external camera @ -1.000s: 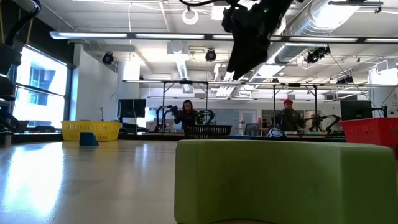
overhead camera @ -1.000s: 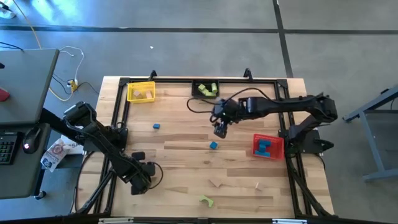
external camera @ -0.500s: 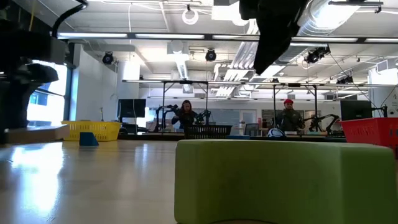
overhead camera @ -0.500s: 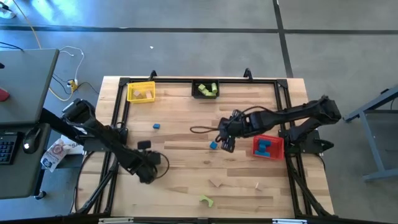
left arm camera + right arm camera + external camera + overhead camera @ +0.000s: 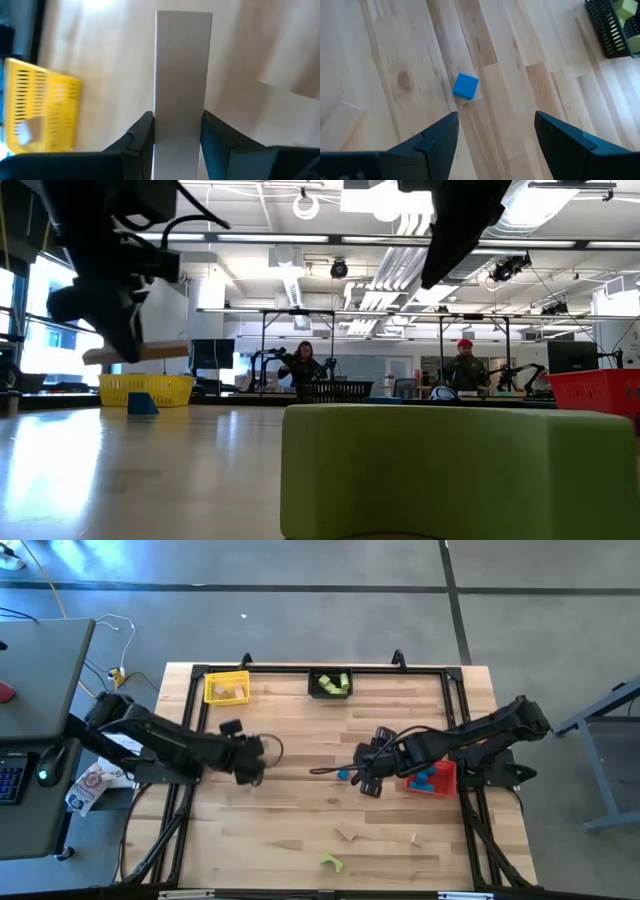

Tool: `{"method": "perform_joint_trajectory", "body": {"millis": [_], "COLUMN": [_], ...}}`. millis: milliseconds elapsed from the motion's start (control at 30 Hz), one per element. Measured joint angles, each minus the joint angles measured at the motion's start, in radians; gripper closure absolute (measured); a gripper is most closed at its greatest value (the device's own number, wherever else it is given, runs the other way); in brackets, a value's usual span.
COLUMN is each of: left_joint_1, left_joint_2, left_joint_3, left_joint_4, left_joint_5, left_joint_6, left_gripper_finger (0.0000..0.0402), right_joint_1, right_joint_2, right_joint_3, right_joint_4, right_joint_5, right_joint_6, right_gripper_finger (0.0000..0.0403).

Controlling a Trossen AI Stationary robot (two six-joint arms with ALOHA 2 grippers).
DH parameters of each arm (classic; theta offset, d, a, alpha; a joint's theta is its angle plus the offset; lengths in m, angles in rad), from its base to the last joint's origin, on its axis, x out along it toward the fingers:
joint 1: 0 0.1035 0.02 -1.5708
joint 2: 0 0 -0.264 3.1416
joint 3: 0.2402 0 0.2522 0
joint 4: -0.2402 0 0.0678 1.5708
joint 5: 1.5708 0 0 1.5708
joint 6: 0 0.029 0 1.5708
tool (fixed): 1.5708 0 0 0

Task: Sort & place blocks by color
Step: Put the brown block into the yellow basket

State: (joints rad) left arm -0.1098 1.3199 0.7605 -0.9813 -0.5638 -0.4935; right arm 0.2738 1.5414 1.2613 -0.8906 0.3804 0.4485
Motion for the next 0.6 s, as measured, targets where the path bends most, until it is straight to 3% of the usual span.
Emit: {"method": "perform_joint_trajectory", "body": {"millis": [300, 600], "left_joint_1": [0.289, 0.610], "left_joint_2": [-0.097, -0.089], "left_joint_3": [0.001, 0.002], "left_joint_4": [0.001, 0.052], "left_joint_5": [-0.106, -0.167], "left_joint_6": [0.153, 0.318], "left_gripper_finger": [0.0304, 0.0304], "right_joint_1": [0.011, 0.016], "right_joint_2": [0.000, 0.000], "right_joint_3": [0.000, 0.000], "right_joint_4": [-0.004, -0.009], "right_joint_5": [0.006, 0.006], "right_joint_6": [0.032, 0.054], "right_gripper_finger": [0.0156, 0.0156]}}
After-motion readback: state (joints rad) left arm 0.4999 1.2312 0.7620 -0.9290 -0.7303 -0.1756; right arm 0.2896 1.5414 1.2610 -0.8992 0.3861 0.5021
